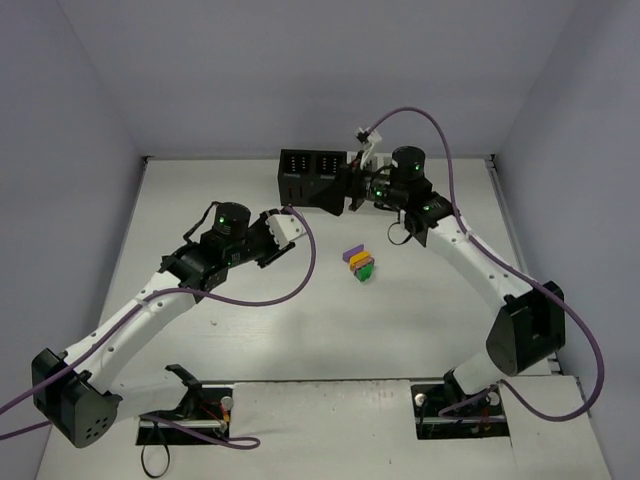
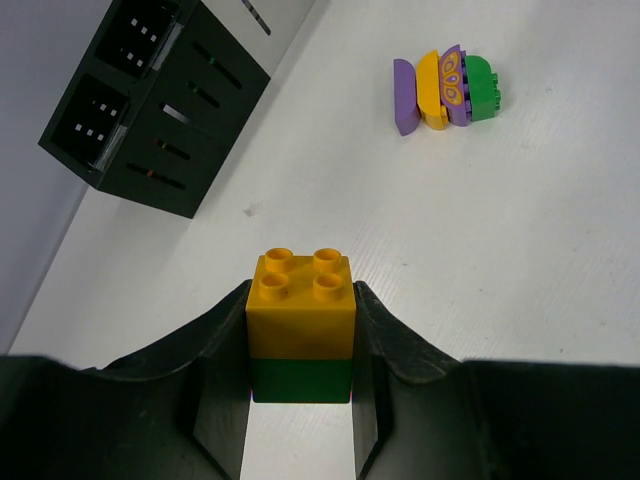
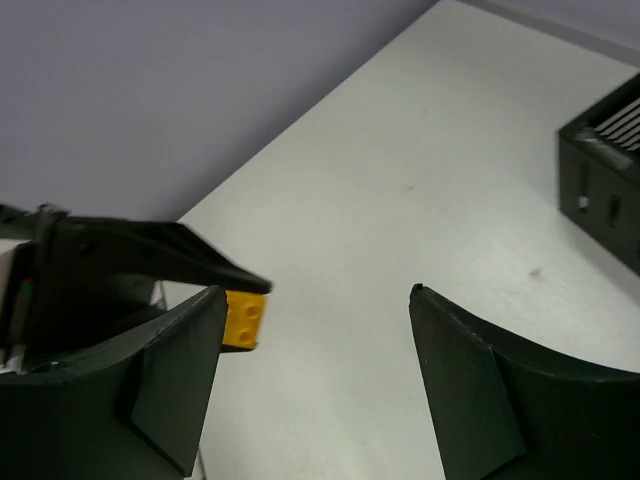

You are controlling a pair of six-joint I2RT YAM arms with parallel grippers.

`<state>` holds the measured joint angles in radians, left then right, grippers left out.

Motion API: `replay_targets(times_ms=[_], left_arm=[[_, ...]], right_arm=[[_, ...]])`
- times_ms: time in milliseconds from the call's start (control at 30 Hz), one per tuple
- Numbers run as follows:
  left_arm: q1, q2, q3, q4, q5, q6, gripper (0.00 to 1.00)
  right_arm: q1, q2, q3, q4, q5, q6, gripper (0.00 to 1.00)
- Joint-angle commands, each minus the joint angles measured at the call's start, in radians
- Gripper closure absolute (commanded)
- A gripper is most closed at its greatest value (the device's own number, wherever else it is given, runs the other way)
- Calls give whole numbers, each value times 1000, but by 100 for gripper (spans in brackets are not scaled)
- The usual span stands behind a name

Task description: Sort the legos into containers by color

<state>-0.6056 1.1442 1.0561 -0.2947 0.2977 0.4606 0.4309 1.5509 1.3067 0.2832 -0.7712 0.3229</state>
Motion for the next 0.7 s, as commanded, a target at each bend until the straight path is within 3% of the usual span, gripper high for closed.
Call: replay_targets(times_ms=[0, 667], left_arm=[[6, -24, 18, 63, 34, 7, 85], [1, -37, 18, 65, 64, 1, 84]], right_arm=[[63, -58, -60, 119, -77, 68, 30], [180, -54, -165, 218, -63, 160, 31]])
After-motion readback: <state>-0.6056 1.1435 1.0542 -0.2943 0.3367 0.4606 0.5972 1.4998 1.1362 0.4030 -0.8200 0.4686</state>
